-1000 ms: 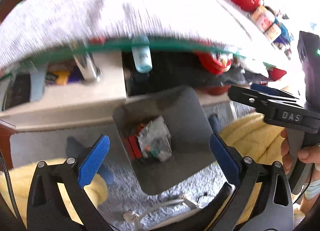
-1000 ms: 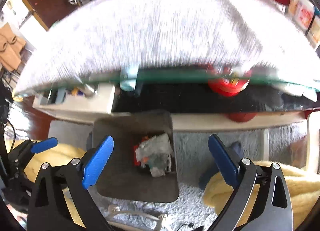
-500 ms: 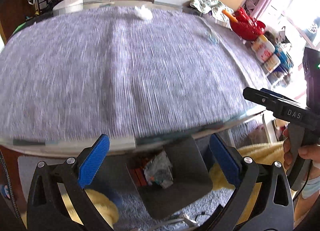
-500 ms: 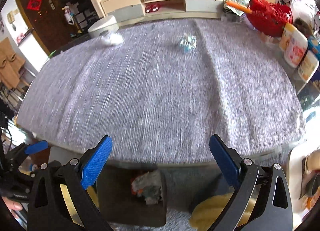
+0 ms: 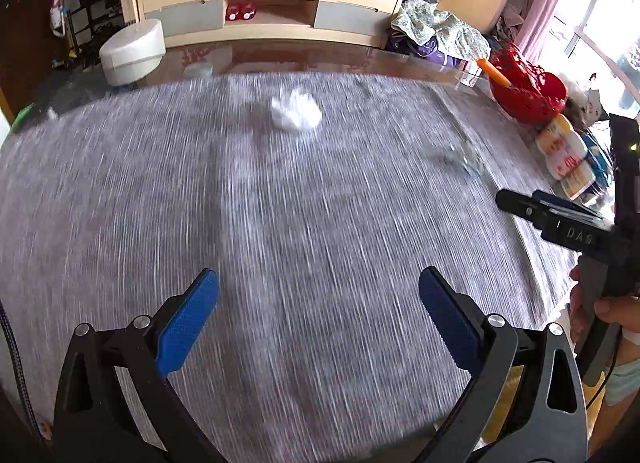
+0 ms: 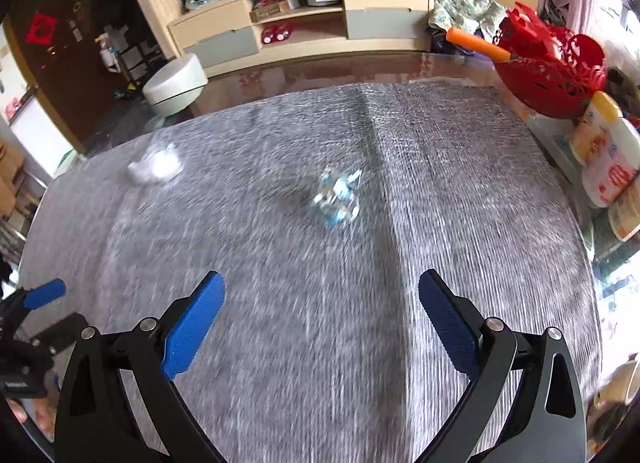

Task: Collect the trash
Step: 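Grasp the white plastic bag with the left tool while the right tool grasps the crumpled blue-white wrapper, then lower both tools into the grey bin and open both to drop the items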

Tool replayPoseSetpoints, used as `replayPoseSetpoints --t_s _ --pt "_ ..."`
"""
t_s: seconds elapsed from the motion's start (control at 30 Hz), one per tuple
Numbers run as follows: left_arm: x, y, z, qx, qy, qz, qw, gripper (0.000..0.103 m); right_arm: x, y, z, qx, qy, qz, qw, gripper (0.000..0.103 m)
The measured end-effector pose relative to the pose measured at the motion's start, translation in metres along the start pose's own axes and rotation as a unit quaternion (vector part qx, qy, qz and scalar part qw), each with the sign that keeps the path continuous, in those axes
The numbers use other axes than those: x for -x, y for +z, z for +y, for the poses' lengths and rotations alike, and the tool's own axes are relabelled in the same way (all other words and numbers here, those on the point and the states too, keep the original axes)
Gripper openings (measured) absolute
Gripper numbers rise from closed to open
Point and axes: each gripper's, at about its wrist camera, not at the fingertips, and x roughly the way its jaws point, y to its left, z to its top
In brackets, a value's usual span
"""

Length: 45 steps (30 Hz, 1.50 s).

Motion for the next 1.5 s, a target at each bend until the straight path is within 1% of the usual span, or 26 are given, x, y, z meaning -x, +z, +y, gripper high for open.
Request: replayPoseSetpoints --t_s 0.07,0.13,0.17,0.2,0.27,0.37,0.47,0.53,0.57,0.6,0.63,0.67,0.7,0.73,0.77,0.8,0.83,0.93,1.0,1.1,1.23,1.3,1.4,1.5 --pt "-0.009 0.014 -0.001 -0.007 0.002 -0.001 1.0 0.095 -0.01 0.008 -0.003 -0.001 -0.002 0.003 1.0 0.096" --pt "-0.019 0.028 -0.002 -0.013 0.003 0.001 0.9999 0.095 -0.02 0.016 -0.004 -0.002 -0.003 0.006 1.0 0.093" --pt "-0.024 0.033 -0.002 -0.015 0.001 0.002 0.9999 0.095 -0.026 0.02 -0.005 -0.004 -0.002 0.009 1.0 0.089" --pt "-0.027 0.036 -0.002 -0.016 0.0 0.003 0.9999 0.095 -0.029 0.023 -0.005 -0.005 -0.002 0.01 1.0 0.088" --pt "-0.037 0.048 -0.003 -0.021 0.002 0.004 0.9998 0.095 -0.036 0.03 -0.006 -0.004 -0.002 0.012 1.0 0.087" --pt "-0.053 0.066 -0.001 -0.022 0.007 0.004 0.9997 0.095 -0.044 0.036 -0.003 -0.001 0.001 0.013 1.0 0.082" --pt "-0.068 0.083 0.005 -0.018 0.008 0.001 0.9998 0.093 -0.052 0.039 0.0 0.006 -0.002 0.016 1.0 0.073" --pt "-0.078 0.092 0.008 -0.017 0.008 0.002 0.9998 0.088 -0.055 0.04 0.0 0.007 -0.002 0.017 1.0 0.072" --pt "-0.084 0.097 0.009 -0.015 0.005 0.006 0.9999 0.084 -0.057 0.041 0.0 0.006 -0.001 0.017 1.0 0.071" --pt "-0.091 0.101 0.01 -0.014 0.004 0.009 0.9998 0.078 -0.058 0.041 0.001 0.006 0.001 0.016 1.0 0.065" --pt "-0.096 0.105 0.011 -0.014 0.004 0.012 0.9998 0.075 -0.058 0.041 0.0 0.006 0.0 0.015 1.0 0.062" --pt "-0.1 0.107 0.011 -0.015 0.002 0.014 0.9998 0.068 -0.058 0.042 0.001 0.008 -0.001 0.013 1.0 0.059" --pt "-0.106 0.11 0.012 -0.014 -0.003 0.017 0.9998 0.061 -0.058 0.042 0.001 0.009 -0.002 0.012 1.0 0.053" --pt "-0.108 0.111 0.013 -0.013 -0.006 0.018 0.9997 0.057 -0.058 0.043 0.001 0.009 -0.004 0.011 1.0 0.049" --pt "-0.111 0.112 0.013 -0.013 -0.007 0.02 0.9997 0.048 -0.059 0.044 0.0 0.01 -0.007 0.01 1.0 0.042" --pt "-0.113 0.112 0.013 -0.015 -0.007 0.021 0.9997 0.037 -0.06 0.046 -0.001 0.01 -0.008 0.009 1.0 0.036" --pt "-0.115 0.112 0.013 -0.017 -0.005 0.021 0.9996 0.033 -0.06 0.047 -0.002 0.01 -0.009 0.008 1.0 0.033" --pt "-0.114 0.112 0.013 -0.018 -0.006 0.018 0.9996 0.026 -0.059 0.046 -0.006 0.006 -0.008 0.006 1.0 0.024" --pt "-0.111 0.111 0.013 -0.02 -0.004 0.016 0.9997 0.022 -0.057 0.045 -0.009 0.0 -0.005 0.006 1.0 0.022" --pt "-0.099 0.103 0.012 -0.019 -0.004 0.012 0.9997 0.02 -0.047 0.04 -0.007 0.002 -0.001 0.003 1.0 0.021" --pt "-0.074 0.086 0.006 -0.023 -0.009 0.001 0.9997 0.02 -0.027 0.033 -0.001 0.005 0.007 -0.005 1.0 0.021" --pt "-0.055 0.072 0.001 -0.018 -0.017 -0.001 0.9997 0.02 -0.013 0.027 0.004 0.01 0.009 -0.008 1.0 0.021" --pt "-0.032 0.055 -0.006 -0.024 -0.019 -0.006 0.9995 0.02 0.006 0.015 0.014 0.025 0.01 -0.011 1.0 0.021" --pt "-0.002 0.027 -0.017 -0.027 -0.024 -0.01 0.9993 0.02 0.027 -0.001 0.023 0.034 0.02 -0.012 0.999 0.021"
